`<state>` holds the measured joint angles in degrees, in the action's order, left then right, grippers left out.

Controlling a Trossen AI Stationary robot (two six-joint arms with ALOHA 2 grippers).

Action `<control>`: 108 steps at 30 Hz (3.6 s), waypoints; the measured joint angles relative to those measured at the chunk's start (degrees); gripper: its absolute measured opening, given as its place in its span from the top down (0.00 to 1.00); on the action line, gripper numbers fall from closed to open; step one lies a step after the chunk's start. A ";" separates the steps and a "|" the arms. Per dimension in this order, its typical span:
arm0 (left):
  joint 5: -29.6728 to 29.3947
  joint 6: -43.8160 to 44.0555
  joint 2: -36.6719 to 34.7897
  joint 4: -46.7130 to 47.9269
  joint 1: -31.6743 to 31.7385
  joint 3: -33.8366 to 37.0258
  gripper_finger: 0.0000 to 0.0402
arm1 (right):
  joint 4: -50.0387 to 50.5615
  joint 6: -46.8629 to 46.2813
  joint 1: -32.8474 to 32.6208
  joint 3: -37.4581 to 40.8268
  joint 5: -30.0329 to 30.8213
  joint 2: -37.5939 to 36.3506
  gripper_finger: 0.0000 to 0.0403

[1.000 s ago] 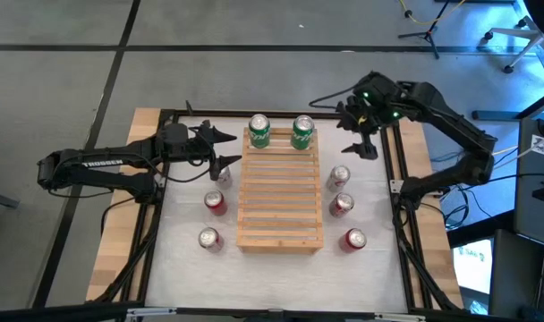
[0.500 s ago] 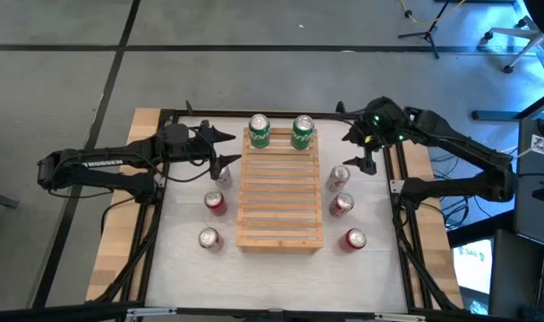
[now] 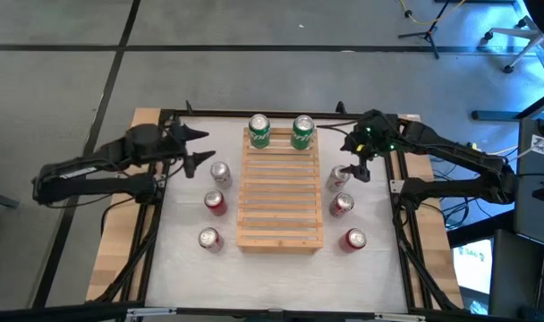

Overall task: Place canned beverage on shelf
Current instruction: Put the left red and silver soda can on the shelf

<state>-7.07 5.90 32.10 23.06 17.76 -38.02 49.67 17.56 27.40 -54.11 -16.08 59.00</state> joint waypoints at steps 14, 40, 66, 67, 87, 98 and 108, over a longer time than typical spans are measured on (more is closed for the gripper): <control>-1.45 6.63 6.19 7.91 -0.02 0.00 0.20 | -3.34 0.00 0.00 0.00 -0.02 0.00 0.07; -4.77 22.00 21.55 8.63 -6.28 0.00 0.20 | -3.23 0.02 -0.02 0.00 -0.03 0.00 0.07; -9.63 20.14 29.35 10.53 -9.73 -0.07 0.20 | -3.21 -2.25 -0.04 0.00 -0.04 0.00 0.07; -9.67 19.43 29.38 10.52 -9.73 -0.07 0.20 | -3.21 -2.25 -0.04 0.00 -0.04 0.00 0.07; -3.56 3.99 29.33 10.04 -9.62 -0.09 0.28 | -3.21 -2.29 -0.02 0.00 -0.04 0.00 0.07; -2.02 -0.34 29.35 10.07 -9.64 -0.09 0.22 | -3.23 -2.32 -0.02 0.00 -0.04 0.00 0.07; -2.43 -0.23 29.46 8.60 -9.64 0.09 0.19 | -3.23 -2.32 -0.02 0.00 -0.04 0.01 0.07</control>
<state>-9.50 5.67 61.56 31.66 8.12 -37.93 46.44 15.25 27.38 -54.11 -16.12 59.01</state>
